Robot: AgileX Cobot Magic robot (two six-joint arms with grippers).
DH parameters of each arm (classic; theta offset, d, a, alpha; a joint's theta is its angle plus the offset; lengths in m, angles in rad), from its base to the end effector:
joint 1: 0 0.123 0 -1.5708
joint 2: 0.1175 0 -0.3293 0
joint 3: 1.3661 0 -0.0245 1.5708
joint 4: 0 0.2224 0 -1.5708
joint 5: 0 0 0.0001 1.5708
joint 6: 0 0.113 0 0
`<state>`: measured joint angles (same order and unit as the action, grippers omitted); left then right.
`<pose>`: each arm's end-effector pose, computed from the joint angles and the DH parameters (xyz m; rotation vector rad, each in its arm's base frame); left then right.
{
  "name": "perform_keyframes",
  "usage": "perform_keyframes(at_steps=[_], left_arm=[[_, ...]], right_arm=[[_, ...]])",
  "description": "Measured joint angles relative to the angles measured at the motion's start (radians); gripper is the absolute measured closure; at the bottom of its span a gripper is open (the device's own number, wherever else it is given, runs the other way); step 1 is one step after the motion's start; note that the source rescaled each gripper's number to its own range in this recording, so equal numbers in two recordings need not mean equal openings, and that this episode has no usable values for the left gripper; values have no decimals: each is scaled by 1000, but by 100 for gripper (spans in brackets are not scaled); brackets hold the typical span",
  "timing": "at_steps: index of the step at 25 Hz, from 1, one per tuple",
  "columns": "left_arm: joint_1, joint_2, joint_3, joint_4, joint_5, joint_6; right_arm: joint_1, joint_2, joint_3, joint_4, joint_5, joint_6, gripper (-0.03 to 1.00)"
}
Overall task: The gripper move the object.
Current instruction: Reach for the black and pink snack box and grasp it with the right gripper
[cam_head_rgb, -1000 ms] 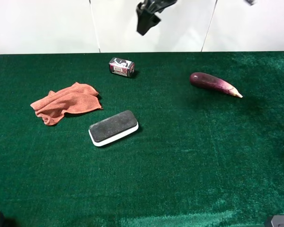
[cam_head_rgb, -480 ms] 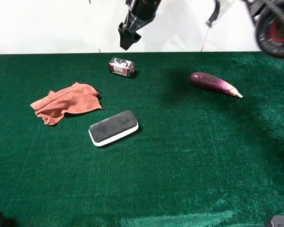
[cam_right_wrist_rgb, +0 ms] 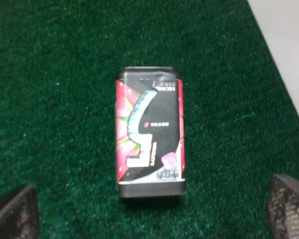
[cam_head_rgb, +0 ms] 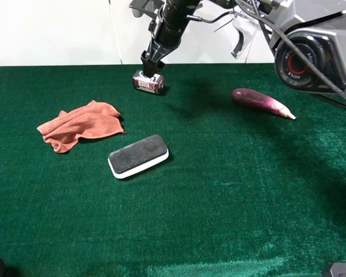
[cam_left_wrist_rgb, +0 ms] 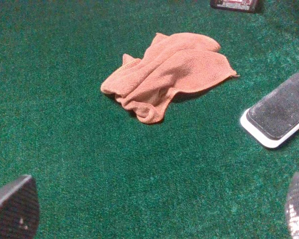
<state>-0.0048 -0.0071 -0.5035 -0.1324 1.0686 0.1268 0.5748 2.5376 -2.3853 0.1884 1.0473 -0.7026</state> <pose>-0.0571 -0.0128 0.2541 0.1414 2.0306 -0.0817 0.4639 0.3224 0.1873 -1.5287 2.1846 0.2072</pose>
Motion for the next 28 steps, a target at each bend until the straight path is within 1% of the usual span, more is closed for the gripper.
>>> perform_keyframes(at_steps=[13,28], left_arm=[[0,0,0,0,0,0],[0,0,0,0,-1,0]], right_arm=[[-22,70,-2,-4,-62,-6,-3],[-22,143,-2,36,-143,-21,-3]])
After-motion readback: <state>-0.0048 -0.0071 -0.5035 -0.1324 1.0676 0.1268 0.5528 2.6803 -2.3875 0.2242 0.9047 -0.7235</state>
